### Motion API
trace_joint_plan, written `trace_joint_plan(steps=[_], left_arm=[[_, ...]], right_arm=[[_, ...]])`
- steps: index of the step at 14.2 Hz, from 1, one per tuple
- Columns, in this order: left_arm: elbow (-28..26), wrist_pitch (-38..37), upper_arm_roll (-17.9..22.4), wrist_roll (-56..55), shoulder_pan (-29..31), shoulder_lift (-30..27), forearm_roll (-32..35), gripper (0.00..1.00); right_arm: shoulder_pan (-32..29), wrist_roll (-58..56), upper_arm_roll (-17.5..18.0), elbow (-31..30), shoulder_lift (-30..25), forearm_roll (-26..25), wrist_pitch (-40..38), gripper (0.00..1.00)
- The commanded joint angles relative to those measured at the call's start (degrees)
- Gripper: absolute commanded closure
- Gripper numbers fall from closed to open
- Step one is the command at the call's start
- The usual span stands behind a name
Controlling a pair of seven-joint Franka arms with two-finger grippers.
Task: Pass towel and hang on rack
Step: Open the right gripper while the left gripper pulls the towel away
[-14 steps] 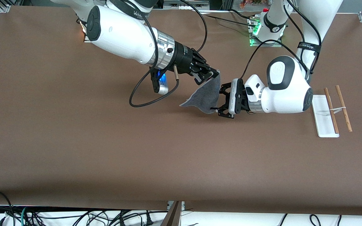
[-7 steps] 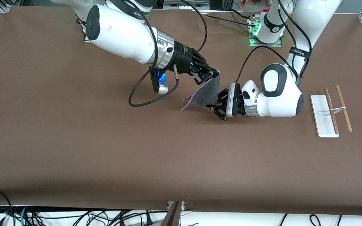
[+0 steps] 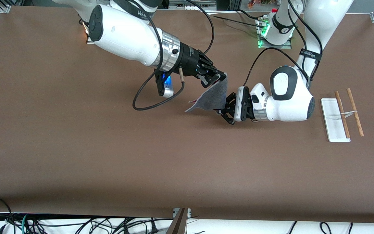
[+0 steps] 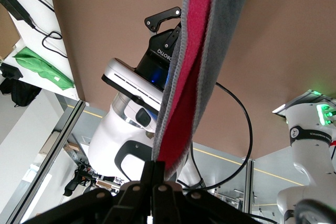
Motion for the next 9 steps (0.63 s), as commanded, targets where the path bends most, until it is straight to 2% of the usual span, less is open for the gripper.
trace_joint_plan(steps=[1, 2, 3, 4, 6, 9], left_arm=[[0.03, -2.3, -0.05, 1.62, 0.93, -0.94, -1.81, 1.0], [0.11, -3.7, 0.12, 1.44, 1.8, -1.2, -1.55, 1.0], [0.29, -5.45, 0.12, 1.18, 3.29, -1.2, -1.2, 1.0], [0.46, -7.12, 0.21, 1.0, 4.7, -1.12, -1.11, 1.0], [2.91, -10.72, 0.56, 0.91, 6.2, -1.12, 0.73, 1.0], [8.27, -17.4, 0.65, -2.93, 9.44, -1.2, 8.8, 1.0]], right_arm=[[0.19, 0.62, -0.34, 1.34, 0.61, 0.86, 0.75, 0.92], [0.11, 0.62, -0.34, 1.34, 0.61, 0.95, 0.84, 0.46], [0.11, 0.53, -0.34, 1.25, 0.61, 0.95, 1.01, 0.26], [0.11, 0.53, -0.34, 1.25, 0.61, 0.95, 1.1, 0.01], [-0.07, 0.44, -0.34, 1.17, 0.61, 0.86, 1.01, 0.0], [-1.91, 0.0, -0.34, 0.21, 0.17, 0.69, 0.84, 0.0]])
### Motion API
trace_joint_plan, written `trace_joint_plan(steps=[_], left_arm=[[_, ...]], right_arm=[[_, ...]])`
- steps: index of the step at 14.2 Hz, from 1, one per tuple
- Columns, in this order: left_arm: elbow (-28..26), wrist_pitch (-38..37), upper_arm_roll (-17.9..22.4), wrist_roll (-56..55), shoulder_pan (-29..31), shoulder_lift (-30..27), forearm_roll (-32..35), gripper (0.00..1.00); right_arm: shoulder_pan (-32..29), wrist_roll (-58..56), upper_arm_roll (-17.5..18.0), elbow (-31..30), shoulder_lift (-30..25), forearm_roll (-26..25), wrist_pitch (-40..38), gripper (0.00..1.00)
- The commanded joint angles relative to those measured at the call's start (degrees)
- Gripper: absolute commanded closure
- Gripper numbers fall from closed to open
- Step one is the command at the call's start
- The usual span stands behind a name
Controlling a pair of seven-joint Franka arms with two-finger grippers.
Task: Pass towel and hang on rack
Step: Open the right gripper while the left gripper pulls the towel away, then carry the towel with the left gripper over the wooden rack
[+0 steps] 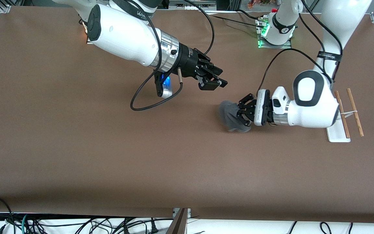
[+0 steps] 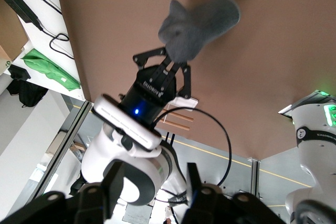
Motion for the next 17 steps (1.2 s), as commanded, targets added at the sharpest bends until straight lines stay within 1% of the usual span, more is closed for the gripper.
trace_joint_plan(steps=[1, 2, 3, 5, 6, 10, 12, 13, 15, 17], left_arm=[[5.99, -7.42, -0.17, -4.43, 3.02, -0.72, 7.57, 1.0], [8.63, -9.63, -0.17, -5.49, 4.42, -0.37, 11.96, 1.0], [10.66, -11.47, -0.17, -6.72, 5.92, 0.06, 14.7, 1.0], [11.55, -14.91, 0.27, -9.01, 9.52, 0.07, 19.97, 1.0], [12.69, -15.88, 0.36, -9.02, 11.1, 0.07, 23.13, 1.0], [17.43, -16.15, 1.58, -8.84, 14.98, -0.02, 40.61, 1.0], [20.07, -16.5, 1.85, -8.76, 15.51, -0.11, 49.66, 1.0], [20.26, -17.2, 2.03, -8.76, 16.12, -0.11, 53.27, 1.0], [19.74, -17.73, 2.64, -8.67, 18.31, -0.02, 58.04, 1.0], [18.94, -17.82, 2.82, -8.41, 22.7, 1.64, 59.72, 1.0]], right_arm=[[-2.53, -0.51, -0.14, -0.57, -0.31, 0.34, -0.46, 0.0], [-3.93, -1.64, -0.06, -1.7, -0.93, -0.36, -1.07, 0.0], [-5.17, -4.44, -0.06, -3.98, -2.32, -1.24, -2.21, 0.0], [-8.06, -12.77, 0.03, -9.51, -5.23, -2.39, -5.45, 0.0], [-9.56, -17.17, 0.03, -11.71, -6.54, -3.87, -7.73, 0.0], [-14.4, -34.22, 0.12, -19.37, -10.15, -12.83, -15.65, 0.0], [-15.72, -43.62, 0.12, -23.75, -12.96, -21.24, -17.51, 0.0], [-16.34, -49.06, 1.16, -26.82, -15.06, -26.68, -17.6, 0.0], [-20.1, -57.78, 5.81, -32.19, -18.85, -38.72, -17.43, 0.0], [-25.63, -66.21, 9.95, -35.19, -21.31, -45.43, -17.43, 0.0]])
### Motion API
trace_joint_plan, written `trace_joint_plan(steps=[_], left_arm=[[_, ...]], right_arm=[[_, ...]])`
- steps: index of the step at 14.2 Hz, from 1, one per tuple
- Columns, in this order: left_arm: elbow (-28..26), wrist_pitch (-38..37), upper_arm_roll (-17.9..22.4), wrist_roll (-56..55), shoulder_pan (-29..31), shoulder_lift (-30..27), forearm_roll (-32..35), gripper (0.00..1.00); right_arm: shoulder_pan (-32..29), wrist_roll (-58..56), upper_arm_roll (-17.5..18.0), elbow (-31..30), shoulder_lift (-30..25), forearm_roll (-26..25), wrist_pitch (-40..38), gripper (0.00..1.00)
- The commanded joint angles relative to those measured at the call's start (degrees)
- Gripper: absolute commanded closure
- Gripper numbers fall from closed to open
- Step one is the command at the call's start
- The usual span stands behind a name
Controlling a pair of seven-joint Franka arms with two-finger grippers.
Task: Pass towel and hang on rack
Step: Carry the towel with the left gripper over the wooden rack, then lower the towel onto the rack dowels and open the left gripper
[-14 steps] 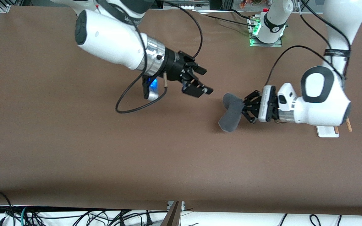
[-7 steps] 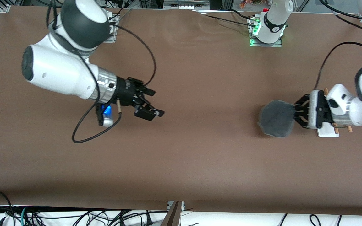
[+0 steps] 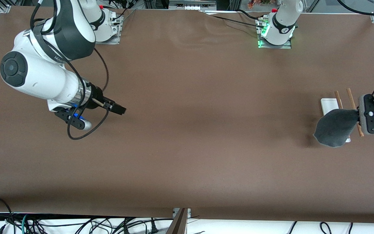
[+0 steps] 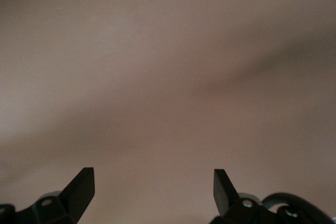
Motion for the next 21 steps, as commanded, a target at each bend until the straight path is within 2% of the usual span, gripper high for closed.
trace_joint_plan(steps=[1, 5, 7, 12, 16, 21], left_arm=[[-0.09, -1.78, -0.4, 0.83, 6.07, 2.62, 3.21, 1.0], [-3.25, -3.63, -0.4, 4.52, 9.08, 4.56, 6.46, 1.0], [-2.9, -3.54, -0.4, 5.4, 10.3, 4.56, 6.82, 1.0], [-2.9, 3.3, -0.4, 8.04, 15.67, 7.63, 9.11, 1.0], [-2.46, 5.5, -0.49, 7.6, 15.85, 10.97, 8.58, 1.0], [-2.46, 13.15, -0.49, 8.13, 17.17, 13.7, 9.02, 1.0]], right_arm=[[-6.8, -12.7, 5.17, -7.79, -6.73, -8.29, 0.63, 0.0], [-13.04, -28.61, 5.18, -10.7, -11.13, -9.64, 0.37, 0.0], [-15.68, -34.17, 5.18, -10.79, -12.36, -9.81, -1.2, 0.0], [-16.13, -34.72, 5.53, -10.35, -14.21, -13.41, -3.5, 0.0], [-15.69, -34.19, 5.62, -9.74, -14.21, -13.94, -3.5, 0.0], [-15.6, -33.84, 5.53, -8.34, -13.78, -13.94, -3.41, 0.0]])
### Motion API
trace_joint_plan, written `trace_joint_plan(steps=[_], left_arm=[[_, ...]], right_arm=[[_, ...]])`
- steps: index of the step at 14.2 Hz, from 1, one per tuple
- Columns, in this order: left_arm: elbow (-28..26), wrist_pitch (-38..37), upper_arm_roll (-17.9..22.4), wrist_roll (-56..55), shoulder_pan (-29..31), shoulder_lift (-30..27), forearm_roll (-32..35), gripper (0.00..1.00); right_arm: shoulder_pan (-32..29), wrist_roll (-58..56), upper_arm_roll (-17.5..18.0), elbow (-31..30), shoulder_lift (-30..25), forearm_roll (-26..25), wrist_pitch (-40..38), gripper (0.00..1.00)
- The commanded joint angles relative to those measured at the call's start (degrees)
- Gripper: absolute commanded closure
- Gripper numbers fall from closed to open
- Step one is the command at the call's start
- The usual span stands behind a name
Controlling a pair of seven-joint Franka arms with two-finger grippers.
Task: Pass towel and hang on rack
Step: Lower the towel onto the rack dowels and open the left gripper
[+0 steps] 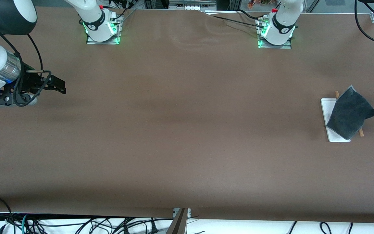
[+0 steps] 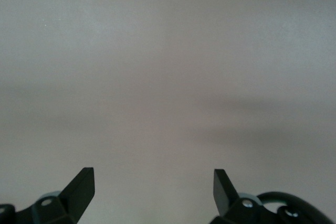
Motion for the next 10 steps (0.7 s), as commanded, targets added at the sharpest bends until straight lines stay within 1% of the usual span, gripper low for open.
trace_joint_plan(steps=[1, 2, 3, 4, 6, 8, 10], left_arm=[[0.59, 1.35, -0.47, 1.99, 0.88, 0.53, 1.7, 1.0], [0.59, 1.44, -0.47, 1.99, 0.88, 0.8, 1.53, 1.0], [0.59, 1.88, -0.47, 1.99, 0.88, 1.41, 1.35, 0.73], [0.67, 2.58, -0.39, 2.16, 1.14, 1.67, 0.74, 0.01], [1.02, 2.76, -0.74, 2.08, 2.64, 1.5, 0.73, 0.0], [1.29, 2.67, -0.82, 1.9, 2.64, 1.15, 0.64, 0.0], [2.6, 2.5, -1.0, 1.55, 2.2, 0.71, 0.64, 0.0]], right_arm=[[-0.2, 0.03, 0.47, 1.4, -0.89, -1.14, -0.46, 0.0], [-0.29, -0.23, 0.38, 1.58, -0.8, -0.97, -0.81, 0.0], [-0.29, -0.15, 0.3, 1.67, -0.36, -0.97, -0.81, 0.0], [-0.2, -0.15, 0.29, 1.67, -0.27, -1.05, -0.81, 0.0], [-0.46, -0.15, 0.12, 1.93, -0.44, -1.05, -0.81, 0.0], [-0.38, -0.32, 0.12, 3.77, -0.27, -1.14, -1.16, 0.0], [-0.29, -0.15, 0.21, 4.05, -0.18, -0.88, -1.34, 0.0]])
